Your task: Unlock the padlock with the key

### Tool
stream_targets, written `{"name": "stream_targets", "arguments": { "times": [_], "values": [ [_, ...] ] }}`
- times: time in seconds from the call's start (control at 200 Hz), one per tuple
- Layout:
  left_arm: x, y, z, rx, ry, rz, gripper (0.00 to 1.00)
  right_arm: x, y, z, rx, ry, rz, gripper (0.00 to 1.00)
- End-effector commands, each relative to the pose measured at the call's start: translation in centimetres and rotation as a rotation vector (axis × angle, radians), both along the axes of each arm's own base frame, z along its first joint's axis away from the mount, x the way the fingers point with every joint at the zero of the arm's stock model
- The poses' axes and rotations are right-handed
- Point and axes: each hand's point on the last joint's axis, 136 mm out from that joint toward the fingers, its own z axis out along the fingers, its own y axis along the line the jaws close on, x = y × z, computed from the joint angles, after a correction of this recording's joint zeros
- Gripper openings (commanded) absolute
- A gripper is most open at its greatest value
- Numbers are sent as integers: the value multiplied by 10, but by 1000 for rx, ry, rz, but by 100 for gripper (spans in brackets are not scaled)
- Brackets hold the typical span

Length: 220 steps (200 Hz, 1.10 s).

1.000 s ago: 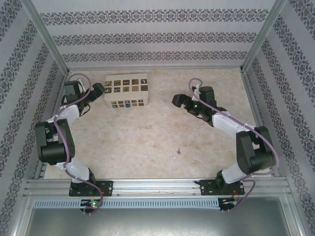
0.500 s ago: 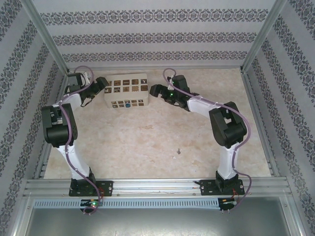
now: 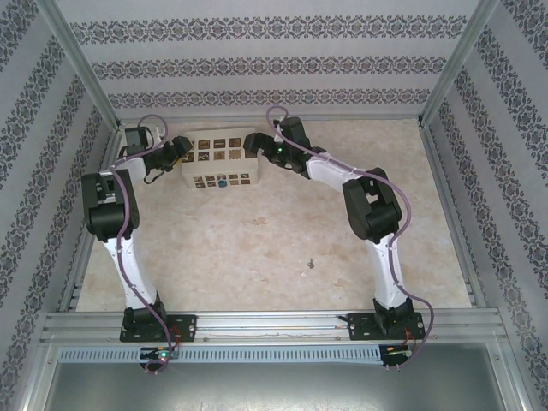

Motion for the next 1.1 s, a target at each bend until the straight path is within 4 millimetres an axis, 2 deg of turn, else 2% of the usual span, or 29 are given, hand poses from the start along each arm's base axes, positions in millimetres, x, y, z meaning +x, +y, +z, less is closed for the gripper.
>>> {"name": "stream_targets", "arguments": {
  "times": [0.0, 0.2, 0.39, 0.685, 0.879, 1.094],
  "values": [
    [5, -3, 6, -42, -8, -20, 77, 0, 16, -5, -1, 23, 36, 96],
    [3, -19, 6, -63, -12, -54, 74, -2, 34, -10, 20, 49, 89, 91],
    [-2, -35, 7, -76, -8, -90, 71, -9, 35, -5, 28, 51, 107, 89],
    [-18, -76, 20, -76, -14, -161, 67, -32, 15, 18, 46, 21, 100, 87],
    [-36, -123, 27, -61, -14, -234, 66, -58, -5, 19, 51, 38, 82, 86],
    [-61, -176, 31, -93, -7, -285, 64, -91, -39, 16, 37, 46, 43, 85]
  ]
}}
